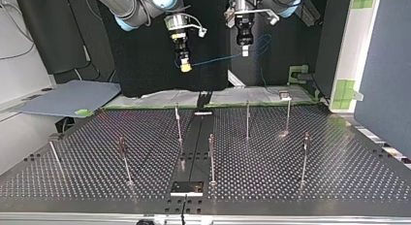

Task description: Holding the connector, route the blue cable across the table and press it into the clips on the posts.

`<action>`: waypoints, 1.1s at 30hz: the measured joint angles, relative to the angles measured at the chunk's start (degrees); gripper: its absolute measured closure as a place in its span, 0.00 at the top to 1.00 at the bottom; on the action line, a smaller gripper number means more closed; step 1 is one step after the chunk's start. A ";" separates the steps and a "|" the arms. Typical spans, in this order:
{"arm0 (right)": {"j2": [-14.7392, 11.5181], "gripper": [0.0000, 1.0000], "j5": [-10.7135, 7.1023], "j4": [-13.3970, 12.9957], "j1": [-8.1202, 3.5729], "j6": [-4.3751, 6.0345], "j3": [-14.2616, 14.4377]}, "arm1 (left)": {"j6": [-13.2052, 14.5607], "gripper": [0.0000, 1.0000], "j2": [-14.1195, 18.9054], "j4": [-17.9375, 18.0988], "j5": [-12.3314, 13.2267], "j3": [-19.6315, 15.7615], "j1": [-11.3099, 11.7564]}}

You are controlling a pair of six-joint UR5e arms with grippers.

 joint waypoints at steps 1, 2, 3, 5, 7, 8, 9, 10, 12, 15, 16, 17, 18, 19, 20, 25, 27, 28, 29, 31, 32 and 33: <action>0.08 0.00 0.45 0.43 0.09 -0.03 -0.03 | 0.01 0.00 0.33 -0.49 -0.31 -0.13 -0.01; 0.16 0.00 0.97 1.05 0.13 -0.06 -0.04 | 0.02 0.00 0.57 -0.99 -0.57 -0.23 0.00; 0.20 0.00 1.21 1.54 0.17 -0.07 -0.05 | 0.03 0.00 0.80 -1.52 -0.74 -0.30 0.00; 0.24 0.00 1.59 2.79 0.21 -0.08 -0.06 | 0.04 0.00 0.99 -2.19 -0.90 -0.35 0.00; 0.25 0.00 1.74 3.89 0.22 -0.09 -0.06 | 0.04 0.00 1.08 -2.62 -0.98 -0.37 -0.01; 0.25 0.00 1.79 4.61 0.23 -0.09 -0.07 | 0.04 0.00 1.10 -2.72 -0.99 -0.37 -0.01; 0.26 0.00 1.81 5.17 0.24 -0.09 -0.07 | 0.05 0.00 1.11 -2.80 -1.01 -0.37 -0.02; 0.26 0.00 1.82 5.70 0.24 -0.09 -0.08 | 0.05 0.00 1.11 -2.84 -1.01 -0.37 -0.02; 0.26 0.00 1.84 6.98 0.24 -0.09 -0.08 | 0.05 0.00 1.12 -2.88 -1.02 -0.38 -0.01; 0.27 0.00 1.85 8.67 0.25 -0.09 -0.07 | 0.05 0.00 1.12 -2.90 -1.03 -0.39 -0.02; 0.27 0.00 1.85 9.09 0.25 -0.09 -0.08 | 0.05 0.00 1.13 -2.90 -1.03 -0.39 -0.02; 0.27 0.00 1.85 9.52 0.25 -0.09 -0.07 | 0.05 0.00 1.13 -2.91 -1.03 -0.39 -0.02; 0.27 0.00 1.86 9.75 0.25 -0.09 -0.07 | 0.05 0.00 1.14 -2.91 -1.03 -0.39 -0.02; 0.27 0.00 1.85 9.92 0.25 -0.09 -0.07 | 0.05 0.00 1.13 -2.91 -1.03 -0.39 -0.02; 0.27 0.00 1.86 10.06 0.25 -0.09 -0.08 | 0.06 0.00 1.11 -2.88 -1.02 -0.43 -0.03; -0.72 0.00 0.97 11.15 0.61 -0.01 -1.31 | 0.03 0.00 2.14 -1.74 -1.05 -2.07 0.02; -1.78 0.00 0.49 12.16 0.82 0.23 -2.42 | -0.09 0.00 3.08 -2.07 -1.20 -2.98 0.26; -2.29 0.00 0.24 12.65 0.91 0.37 -2.94 | -0.13 0.00 3.56 -2.42 -1.33 -3.24 0.40; -2.97 0.00 -0.15 13.31 0.99 0.65 -3.61 | -0.14 0.00 4.08 -2.86 -1.54 -3.38 0.60; -3.96 0.00 -0.88 14.31 1.07 1.26 -4.62 | -0.12 0.00 5.30 -3.93 -2.31 -3.25 1.30; -4.58 0.00 -1.41 14.93 1.12 1.75 -5.24 | -0.12 0.00 5.81 -4.44 -2.73 -3.12 1.69; -5.04 0.00 -1.82 15.38 1.18 2.14 -5.70 | -0.20 0.00 6.48 -5.08 -3.31 -2.96 2.24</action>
